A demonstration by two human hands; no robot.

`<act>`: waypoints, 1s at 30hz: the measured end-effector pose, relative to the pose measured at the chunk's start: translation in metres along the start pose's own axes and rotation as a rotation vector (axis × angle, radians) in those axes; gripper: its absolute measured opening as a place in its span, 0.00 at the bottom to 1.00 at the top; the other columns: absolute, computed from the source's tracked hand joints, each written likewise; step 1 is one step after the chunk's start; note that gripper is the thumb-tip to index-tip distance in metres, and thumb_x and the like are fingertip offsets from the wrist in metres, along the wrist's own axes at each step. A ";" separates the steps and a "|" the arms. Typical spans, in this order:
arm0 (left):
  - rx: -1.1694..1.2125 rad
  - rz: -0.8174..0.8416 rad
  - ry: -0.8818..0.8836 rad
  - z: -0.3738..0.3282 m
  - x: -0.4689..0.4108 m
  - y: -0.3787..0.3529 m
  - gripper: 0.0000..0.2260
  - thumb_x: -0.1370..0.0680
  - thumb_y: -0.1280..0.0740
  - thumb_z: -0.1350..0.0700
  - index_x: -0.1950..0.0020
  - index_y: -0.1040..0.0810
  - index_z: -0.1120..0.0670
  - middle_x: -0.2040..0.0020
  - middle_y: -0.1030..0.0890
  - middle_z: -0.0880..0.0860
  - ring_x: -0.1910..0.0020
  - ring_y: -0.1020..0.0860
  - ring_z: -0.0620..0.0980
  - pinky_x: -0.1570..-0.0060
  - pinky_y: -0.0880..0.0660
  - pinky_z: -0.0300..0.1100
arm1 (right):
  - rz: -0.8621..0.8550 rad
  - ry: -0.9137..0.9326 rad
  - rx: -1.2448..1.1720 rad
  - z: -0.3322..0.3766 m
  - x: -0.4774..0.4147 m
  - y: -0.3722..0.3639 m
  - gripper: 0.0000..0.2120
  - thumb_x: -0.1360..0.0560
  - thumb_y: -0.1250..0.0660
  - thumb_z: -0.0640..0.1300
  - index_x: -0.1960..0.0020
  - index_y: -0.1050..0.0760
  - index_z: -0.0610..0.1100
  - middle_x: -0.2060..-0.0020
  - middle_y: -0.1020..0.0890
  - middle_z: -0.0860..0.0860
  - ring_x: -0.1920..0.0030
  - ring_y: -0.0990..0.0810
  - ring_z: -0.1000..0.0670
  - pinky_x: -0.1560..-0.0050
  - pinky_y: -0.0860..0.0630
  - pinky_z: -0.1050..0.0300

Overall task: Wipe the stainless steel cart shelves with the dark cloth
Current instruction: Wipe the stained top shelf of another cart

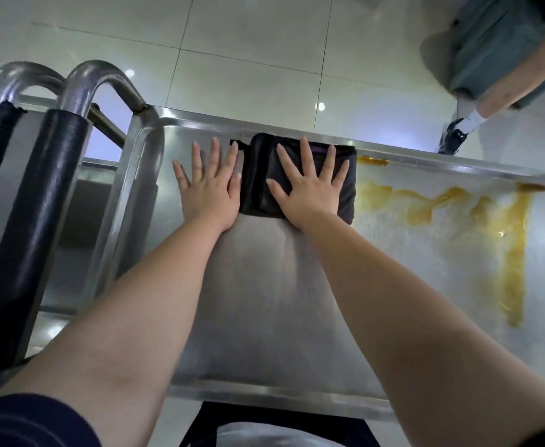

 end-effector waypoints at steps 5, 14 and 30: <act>-0.022 0.019 0.011 -0.003 -0.003 -0.003 0.23 0.17 0.62 0.41 0.22 0.63 0.36 0.20 0.63 0.47 0.22 0.65 0.58 0.27 0.65 0.65 | 0.055 0.054 0.018 -0.022 0.079 -0.023 0.32 0.24 0.61 0.71 0.23 0.66 0.66 0.20 0.61 0.53 0.24 0.67 0.34 0.27 0.65 0.31; -0.026 0.027 -0.027 -0.003 -0.003 -0.003 0.24 0.18 0.63 0.42 0.21 0.62 0.37 0.19 0.62 0.48 0.21 0.62 0.59 0.27 0.63 0.65 | 0.014 0.270 0.043 -0.011 0.195 -0.068 0.32 0.23 0.50 0.69 0.21 0.51 0.64 0.20 0.46 0.50 0.23 0.55 0.30 0.28 0.54 0.26; 0.038 0.014 -0.132 -0.013 -0.003 0.010 0.24 0.16 0.53 0.46 0.19 0.51 0.43 0.19 0.56 0.50 0.21 0.60 0.58 0.25 0.63 0.63 | -0.002 -0.131 -0.044 -0.007 0.005 0.009 0.33 0.24 0.57 0.73 0.23 0.62 0.67 0.21 0.64 0.55 0.25 0.70 0.32 0.33 0.72 0.26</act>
Point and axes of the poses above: each hand's wrist, its own x-axis away from the middle knuckle, its own y-axis out of the back of the hand, z = x × y, the point moved 4 cm from there along -x, towards the middle knuckle
